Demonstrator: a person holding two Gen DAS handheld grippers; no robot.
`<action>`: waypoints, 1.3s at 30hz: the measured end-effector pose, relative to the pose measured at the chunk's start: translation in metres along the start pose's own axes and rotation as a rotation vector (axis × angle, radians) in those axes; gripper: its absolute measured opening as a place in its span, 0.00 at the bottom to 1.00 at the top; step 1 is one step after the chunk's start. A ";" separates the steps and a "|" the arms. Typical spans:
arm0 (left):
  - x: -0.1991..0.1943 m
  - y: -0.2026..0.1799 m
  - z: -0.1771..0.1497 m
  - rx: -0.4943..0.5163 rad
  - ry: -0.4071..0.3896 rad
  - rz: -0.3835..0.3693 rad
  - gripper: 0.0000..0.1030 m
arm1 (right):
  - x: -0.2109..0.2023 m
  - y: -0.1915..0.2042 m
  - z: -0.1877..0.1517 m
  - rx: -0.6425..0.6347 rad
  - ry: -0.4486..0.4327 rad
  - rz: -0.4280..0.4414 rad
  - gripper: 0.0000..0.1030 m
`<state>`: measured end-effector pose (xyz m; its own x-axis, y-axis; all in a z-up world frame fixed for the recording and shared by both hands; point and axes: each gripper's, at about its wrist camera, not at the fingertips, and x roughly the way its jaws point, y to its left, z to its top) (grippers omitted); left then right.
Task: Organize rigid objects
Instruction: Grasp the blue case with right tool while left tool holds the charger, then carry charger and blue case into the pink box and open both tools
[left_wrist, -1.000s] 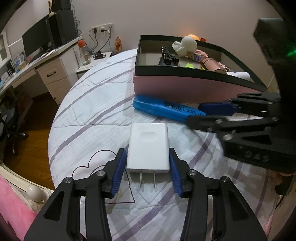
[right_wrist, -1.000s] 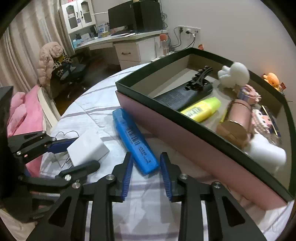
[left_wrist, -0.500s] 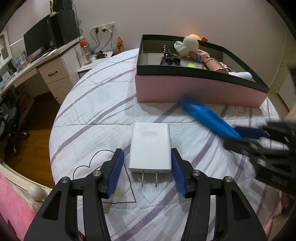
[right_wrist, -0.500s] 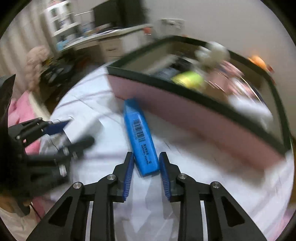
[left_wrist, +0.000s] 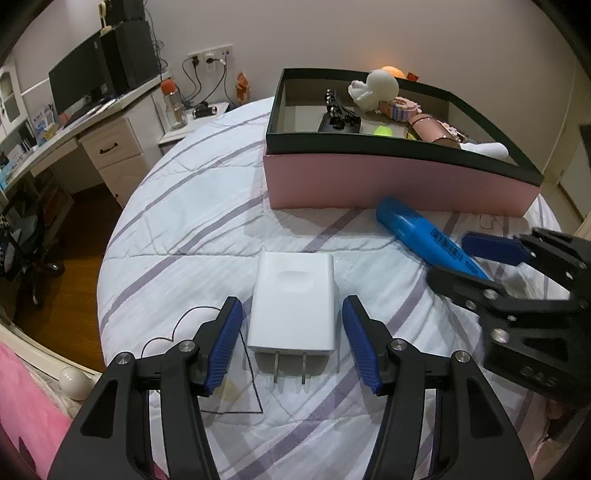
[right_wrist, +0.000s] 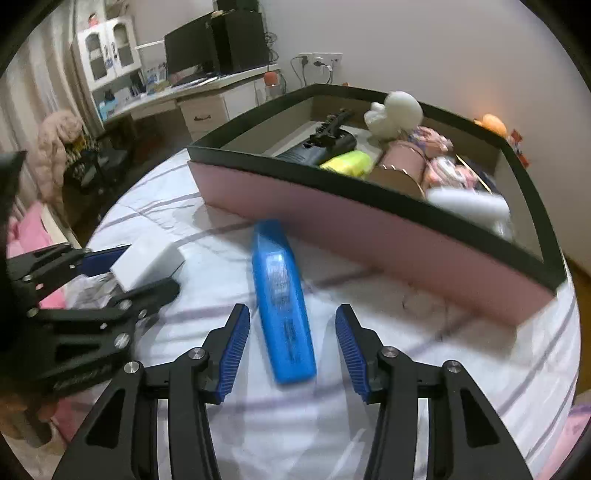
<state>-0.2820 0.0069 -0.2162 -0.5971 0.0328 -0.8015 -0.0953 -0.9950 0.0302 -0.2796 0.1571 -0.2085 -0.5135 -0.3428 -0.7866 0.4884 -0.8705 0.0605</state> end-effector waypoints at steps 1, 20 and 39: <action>0.001 0.000 0.000 0.001 0.001 0.001 0.56 | 0.003 0.001 0.003 -0.008 0.006 -0.007 0.49; -0.008 -0.006 -0.002 0.006 -0.059 -0.029 0.39 | -0.023 -0.017 -0.024 0.186 -0.060 -0.013 0.26; -0.073 -0.029 0.005 0.052 -0.188 0.008 0.39 | -0.094 -0.015 -0.030 0.242 -0.233 -0.033 0.26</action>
<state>-0.2399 0.0340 -0.1553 -0.7357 0.0468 -0.6757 -0.1278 -0.9893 0.0707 -0.2174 0.2137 -0.1537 -0.6875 -0.3605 -0.6304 0.3016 -0.9314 0.2037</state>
